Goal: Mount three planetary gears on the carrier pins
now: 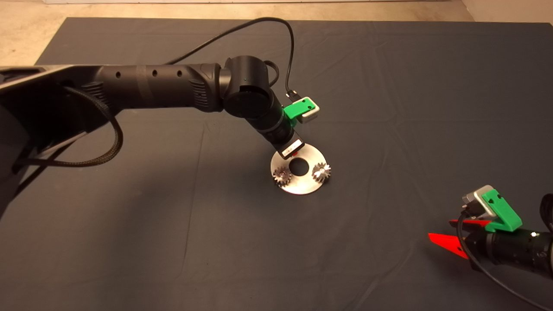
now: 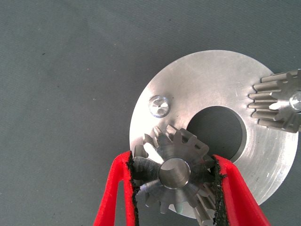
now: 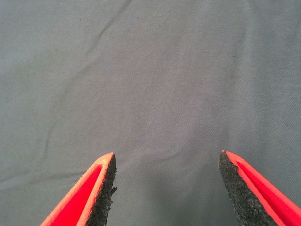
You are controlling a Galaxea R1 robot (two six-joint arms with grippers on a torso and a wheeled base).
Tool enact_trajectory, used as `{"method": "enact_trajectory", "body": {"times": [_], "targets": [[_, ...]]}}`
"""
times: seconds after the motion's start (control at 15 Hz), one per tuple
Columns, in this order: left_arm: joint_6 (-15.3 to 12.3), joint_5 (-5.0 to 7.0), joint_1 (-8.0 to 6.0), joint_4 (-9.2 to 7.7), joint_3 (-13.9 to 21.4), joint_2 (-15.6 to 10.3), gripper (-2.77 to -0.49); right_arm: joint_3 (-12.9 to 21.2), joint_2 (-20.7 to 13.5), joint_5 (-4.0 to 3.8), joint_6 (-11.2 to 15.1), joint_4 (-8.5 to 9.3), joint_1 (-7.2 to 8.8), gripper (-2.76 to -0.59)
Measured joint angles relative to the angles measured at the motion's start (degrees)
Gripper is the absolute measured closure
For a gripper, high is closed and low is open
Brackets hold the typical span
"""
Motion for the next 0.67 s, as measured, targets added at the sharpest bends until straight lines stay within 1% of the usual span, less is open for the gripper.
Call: {"method": "enact_trajectory", "body": {"times": [0.13, 0.27, 0.4, 0.53, 0.67], "targets": [[0.73, -0.06, 0.0, -0.01, -0.37, 0.16, -0.64, 0.0, 0.0, -0.01, -0.01, 0.0, 0.0, -1.62], [0.81, -0.09, 0.0, 0.0, -1.21, 0.28, -0.64, 0.0, 0.0, -0.04, -0.01, 0.0, 0.0, -1.62], [1.02, -0.12, 0.0, 0.01, -2.32, 0.94, -0.64, 0.0, 0.0, -0.06, -0.01, 0.0, 0.0, -1.62], [1.08, -0.47, 0.0, -0.01, -2.36, 1.29, -0.64, 0.0, 0.0, -0.06, -0.01, 0.0, -0.01, -1.62], [1.58, -0.4, 0.0, -0.01, -2.43, 1.38, -0.64, 0.0, 0.0, -0.04, -0.01, 0.0, -0.32, -1.62]]}}
